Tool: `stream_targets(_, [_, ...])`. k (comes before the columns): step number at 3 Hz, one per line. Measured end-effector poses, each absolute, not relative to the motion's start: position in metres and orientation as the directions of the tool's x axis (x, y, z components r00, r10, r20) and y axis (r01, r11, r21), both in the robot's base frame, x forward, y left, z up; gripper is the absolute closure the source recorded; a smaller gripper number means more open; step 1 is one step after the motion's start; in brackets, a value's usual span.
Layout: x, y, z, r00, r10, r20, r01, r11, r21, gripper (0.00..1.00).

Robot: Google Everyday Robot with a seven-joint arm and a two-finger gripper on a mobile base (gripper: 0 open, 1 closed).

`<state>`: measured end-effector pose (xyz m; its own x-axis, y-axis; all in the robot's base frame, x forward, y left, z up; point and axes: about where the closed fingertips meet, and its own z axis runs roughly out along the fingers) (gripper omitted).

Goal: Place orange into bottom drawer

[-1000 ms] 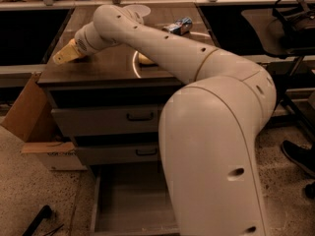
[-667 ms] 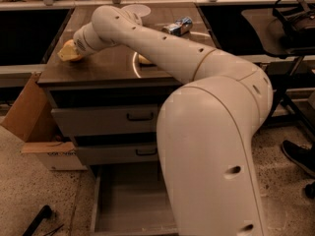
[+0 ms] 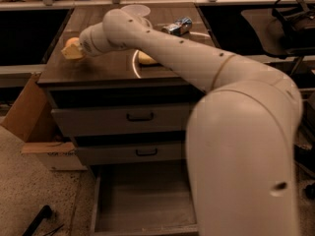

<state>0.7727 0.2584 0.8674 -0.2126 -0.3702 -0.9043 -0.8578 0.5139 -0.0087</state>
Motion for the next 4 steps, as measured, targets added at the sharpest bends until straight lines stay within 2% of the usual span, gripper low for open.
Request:
stream_targets(1, [0.742, 0.234, 0.885, -0.160, -0.319, -0.934, -0.880, 0.475, -0.011, 1.00])
stream_targets(2, [0.695, 0.221, 0.900, -0.071, -0.310, -0.948, -0.932, 0.360, -0.048, 1.00])
stream_targets(4, [0.691, 0.226, 0.895, -0.058, -0.328, -0.943, -0.946, 0.319, -0.053, 1.00])
